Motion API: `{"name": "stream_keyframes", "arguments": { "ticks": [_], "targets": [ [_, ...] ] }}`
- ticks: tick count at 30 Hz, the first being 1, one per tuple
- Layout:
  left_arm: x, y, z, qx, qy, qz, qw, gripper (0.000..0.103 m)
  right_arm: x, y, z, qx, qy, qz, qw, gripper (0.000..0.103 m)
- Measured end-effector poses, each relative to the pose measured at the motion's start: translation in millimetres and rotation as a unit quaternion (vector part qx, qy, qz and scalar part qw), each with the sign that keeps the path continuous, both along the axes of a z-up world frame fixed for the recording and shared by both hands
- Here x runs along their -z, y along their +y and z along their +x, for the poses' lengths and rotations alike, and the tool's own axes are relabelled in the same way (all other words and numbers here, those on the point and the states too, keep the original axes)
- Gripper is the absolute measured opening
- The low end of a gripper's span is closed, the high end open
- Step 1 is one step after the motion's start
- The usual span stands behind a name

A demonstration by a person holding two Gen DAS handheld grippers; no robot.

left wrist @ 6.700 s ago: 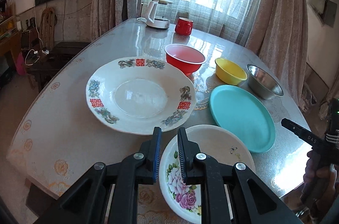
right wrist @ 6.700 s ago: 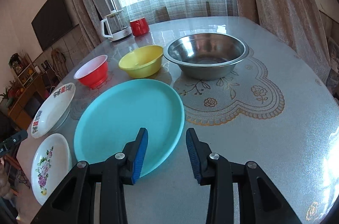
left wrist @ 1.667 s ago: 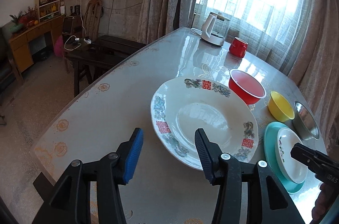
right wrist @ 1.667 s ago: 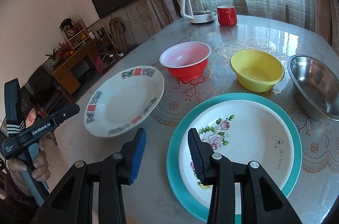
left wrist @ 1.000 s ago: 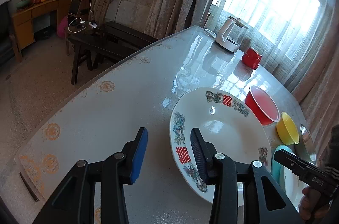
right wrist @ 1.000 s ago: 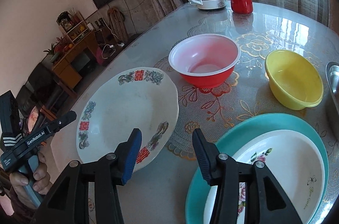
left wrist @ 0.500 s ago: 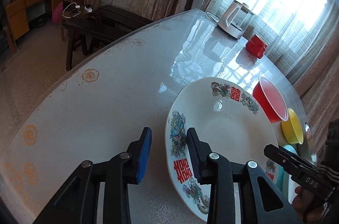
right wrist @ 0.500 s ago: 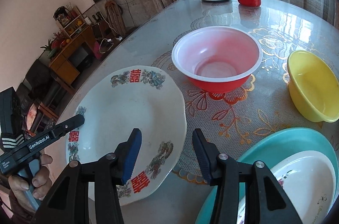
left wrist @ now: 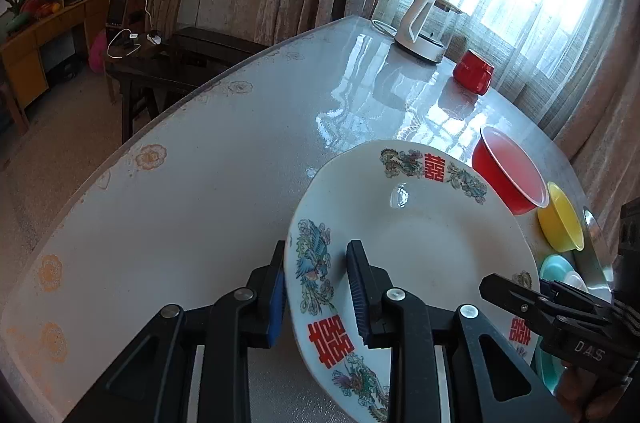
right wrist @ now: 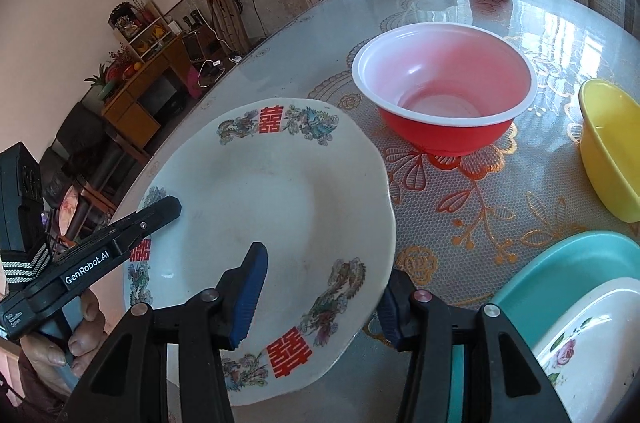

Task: Organize plates and bowls
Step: 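Close the left tool on the red-character plate rim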

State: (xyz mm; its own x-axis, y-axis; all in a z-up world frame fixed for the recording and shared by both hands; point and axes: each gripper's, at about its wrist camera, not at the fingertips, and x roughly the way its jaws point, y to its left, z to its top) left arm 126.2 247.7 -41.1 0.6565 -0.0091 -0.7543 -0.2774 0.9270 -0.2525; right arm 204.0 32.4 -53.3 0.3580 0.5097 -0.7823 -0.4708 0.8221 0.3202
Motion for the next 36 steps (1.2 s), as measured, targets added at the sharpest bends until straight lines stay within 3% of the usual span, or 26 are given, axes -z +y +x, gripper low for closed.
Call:
{"name": "stream_keyframes", "arguments": {
  "ticks": [13,29,36],
  "targets": [
    [-2,-12,-46,0.009,0.004,0.019,0.9998,0.028,-3,-4,-31,-0.026,-0.008,-0.012,1.000,0.051],
    [-2,-18,-59,0.008,0.005,0.015,0.9998,0.028,0,-2,-48,-0.018,-0.023,-0.020,0.999,0.048],
    [-6,-20,-74,0.012,-0.009,0.022,0.9996,0.028,-4,-6,-67,-0.038,-0.056,-0.038,0.997,0.044]
  ]
}}
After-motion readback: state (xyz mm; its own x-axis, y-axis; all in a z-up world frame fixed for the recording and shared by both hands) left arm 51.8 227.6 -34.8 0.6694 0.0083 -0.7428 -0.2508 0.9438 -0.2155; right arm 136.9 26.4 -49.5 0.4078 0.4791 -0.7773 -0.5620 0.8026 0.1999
